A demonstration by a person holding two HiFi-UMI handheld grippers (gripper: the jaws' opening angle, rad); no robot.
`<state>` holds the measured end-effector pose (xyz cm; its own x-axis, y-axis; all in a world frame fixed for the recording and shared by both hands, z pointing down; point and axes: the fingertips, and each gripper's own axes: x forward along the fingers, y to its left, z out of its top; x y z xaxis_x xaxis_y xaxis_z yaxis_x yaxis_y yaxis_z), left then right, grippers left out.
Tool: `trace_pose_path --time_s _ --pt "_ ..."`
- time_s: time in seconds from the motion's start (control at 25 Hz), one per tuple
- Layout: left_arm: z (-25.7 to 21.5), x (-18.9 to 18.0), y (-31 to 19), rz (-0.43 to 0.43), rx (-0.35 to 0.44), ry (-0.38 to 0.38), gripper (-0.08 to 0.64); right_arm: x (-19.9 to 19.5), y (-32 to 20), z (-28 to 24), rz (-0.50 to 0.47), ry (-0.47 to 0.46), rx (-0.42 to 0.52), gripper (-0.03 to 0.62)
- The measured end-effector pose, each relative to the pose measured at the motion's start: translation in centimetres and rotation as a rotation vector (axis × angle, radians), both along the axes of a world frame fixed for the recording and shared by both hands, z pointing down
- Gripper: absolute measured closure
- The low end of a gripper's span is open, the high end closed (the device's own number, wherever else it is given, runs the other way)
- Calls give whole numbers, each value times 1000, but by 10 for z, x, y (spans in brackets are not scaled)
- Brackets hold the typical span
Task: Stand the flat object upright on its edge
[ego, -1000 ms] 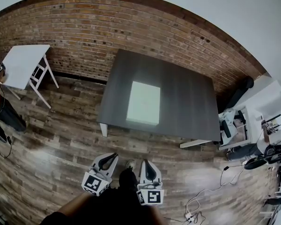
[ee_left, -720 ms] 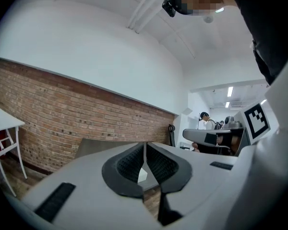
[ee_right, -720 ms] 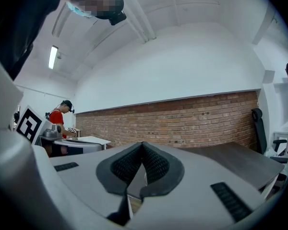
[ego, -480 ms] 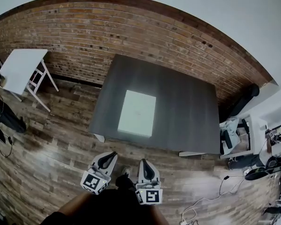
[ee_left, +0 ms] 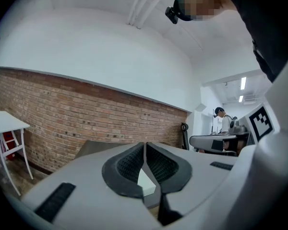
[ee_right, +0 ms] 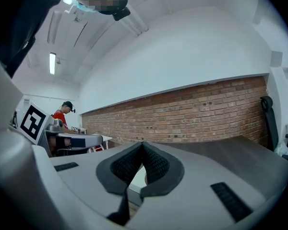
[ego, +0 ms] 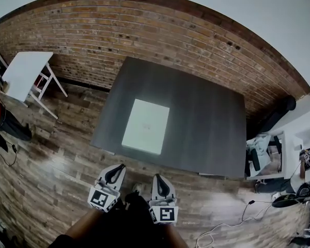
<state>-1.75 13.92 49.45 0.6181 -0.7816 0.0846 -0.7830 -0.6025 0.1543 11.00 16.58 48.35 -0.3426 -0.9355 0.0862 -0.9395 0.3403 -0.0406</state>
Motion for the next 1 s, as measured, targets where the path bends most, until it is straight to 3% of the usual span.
trace_pose_path --time_s 0.2,0.44,0.8,1.0 --pt "15 4 -10 -35 -20 -43 515 15 -16 17 -20 12 -25 568" --pt "21 3 -24 -60 22 -69 515 15 -30 34 -28 15 -47 568" --pt "43 6 -49 27 38 -128 515 2 -54 46 -13 -14 -56 568" --pt "66 9 -68 84 -7 -161 515 -3 -71 70 -11 42 -92 568"
